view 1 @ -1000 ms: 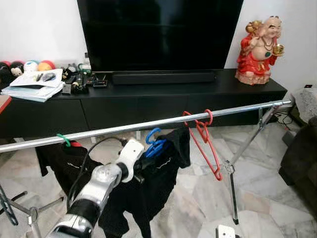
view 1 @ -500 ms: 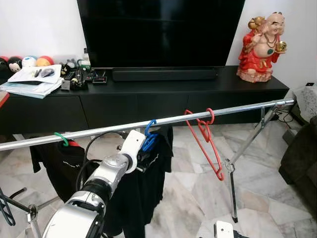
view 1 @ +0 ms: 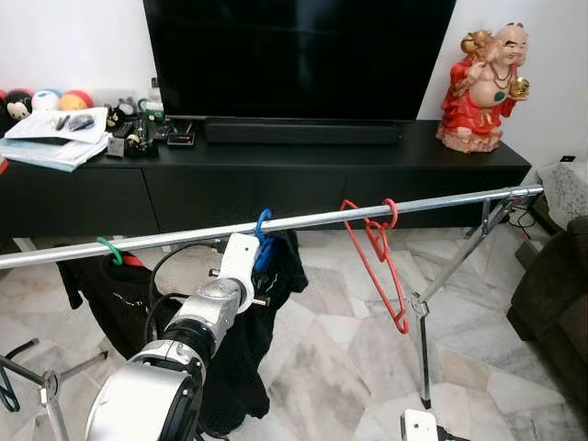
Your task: Hang hanger
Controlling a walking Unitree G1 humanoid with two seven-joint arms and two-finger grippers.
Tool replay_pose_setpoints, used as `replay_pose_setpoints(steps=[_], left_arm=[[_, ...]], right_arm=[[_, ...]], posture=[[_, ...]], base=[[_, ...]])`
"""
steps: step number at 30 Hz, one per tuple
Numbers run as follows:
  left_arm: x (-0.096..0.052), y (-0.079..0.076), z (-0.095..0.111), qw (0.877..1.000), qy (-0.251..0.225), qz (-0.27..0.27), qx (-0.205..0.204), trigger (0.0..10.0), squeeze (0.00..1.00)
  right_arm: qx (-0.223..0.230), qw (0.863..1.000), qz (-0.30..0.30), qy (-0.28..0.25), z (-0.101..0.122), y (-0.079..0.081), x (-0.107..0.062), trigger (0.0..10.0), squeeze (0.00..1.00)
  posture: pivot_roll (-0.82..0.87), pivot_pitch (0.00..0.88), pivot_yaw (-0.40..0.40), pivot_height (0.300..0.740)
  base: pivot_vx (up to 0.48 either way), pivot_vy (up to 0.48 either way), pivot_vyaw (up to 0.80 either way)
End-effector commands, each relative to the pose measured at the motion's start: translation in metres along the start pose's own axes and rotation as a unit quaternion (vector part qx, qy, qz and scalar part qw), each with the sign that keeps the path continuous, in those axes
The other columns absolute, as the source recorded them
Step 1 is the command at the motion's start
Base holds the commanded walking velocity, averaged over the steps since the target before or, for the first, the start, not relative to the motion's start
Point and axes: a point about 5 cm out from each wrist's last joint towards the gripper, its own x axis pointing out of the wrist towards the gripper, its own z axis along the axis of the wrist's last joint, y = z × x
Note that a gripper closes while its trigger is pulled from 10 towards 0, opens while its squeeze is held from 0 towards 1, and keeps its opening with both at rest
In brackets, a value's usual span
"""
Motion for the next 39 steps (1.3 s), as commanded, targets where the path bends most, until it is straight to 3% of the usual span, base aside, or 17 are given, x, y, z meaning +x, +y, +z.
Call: replay_pose_setpoints(steps=[1, 6, 13, 18, 23, 24, 26, 32, 39], left_arm=[[0.001, -0.005, 0.016, 1.0, -0.013, 0.003, -0.001, 10.0, 0.0], [0.001, -0.006, 0.012, 1.0, 0.006, 0.012, 0.0, 10.0, 0.0], [0.001, -0.01, -0.007, 0.998, 0.055, 0.007, 0.043, 10.0, 0.0], [0.001, -0.009, -0.01, 0.997, 0.058, 0.012, 0.046, 10.0, 0.0], [0.001, -0.008, -0.005, 0.998, 0.025, 0.015, 0.049, 10.0, 0.0], [0.001, -0.008, -0.001, 1.0, -0.001, 0.011, 0.027, 10.0, 1.0], [0.001, -0.006, 0.001, 1.0, -0.015, 0.009, 0.001, 10.0, 1.0], [-0.002, 0.002, 0.001, 0.999, -0.043, 0.004, -0.009, 10.0, 1.0], [-0.006, 0.005, 0.002, 0.996, -0.085, -0.011, 0.011, 10.0, 1.0]], right_arm=[[-0.002, 1.0, -0.002, 0.008, -0.003, -0.003, -0.001, 10.0, 0.0], [0.002, 1.0, -0.006, 0.007, -0.003, -0.004, -0.001, 10.0, 0.0], [0.002, 1.0, -0.005, 0.01, -0.005, -0.002, -0.001, 10.0, 0.0], [0.002, 1.0, -0.002, 0.011, -0.005, -0.001, -0.001, 10.0, 0.0], [0.006, 1.0, -0.002, 0.011, -0.005, 0.0, 0.0, 10.0, 0.0], [0.008, 1.0, -0.003, 0.01, -0.006, 0.0, 0.0, 10.0, 0.0], [0.01, 1.0, -0.003, 0.01, -0.006, 0.001, 0.0, 10.0, 0.0], [0.014, 1.0, -0.002, 0.01, -0.007, 0.003, 0.0, 10.0, 0.0], [0.016, 1.0, -0.002, 0.01, -0.007, 0.003, 0.0, 10.0, 0.0]], posture=[[0.11, 0.0, -0.095, 0.74], [0.11, 0.0, -0.095, 0.74], [0.12, 0.0, -0.087, 0.74], [0.12, 0.0, -0.081, 0.74], [0.12, 0.0, -0.076, 0.74], [0.11, 0.0, -0.072, 0.74], [0.11, 0.0, -0.068, 0.74], [0.12, 0.0, -0.062, 0.74], [0.12, 0.0, -0.059, 0.74]], base=[[0.0, 0.0, 0.0], [0.0, 0.0, 0.0], [0.0, 0.0, 0.0], [0.0, 0.0, 0.0], [0.0, 0.0, 0.0], [0.0, 0.0, 0.0], [0.0, 0.0, 0.0], [0.0, 0.0, 0.0], [0.0, 0.0, 0.0]])
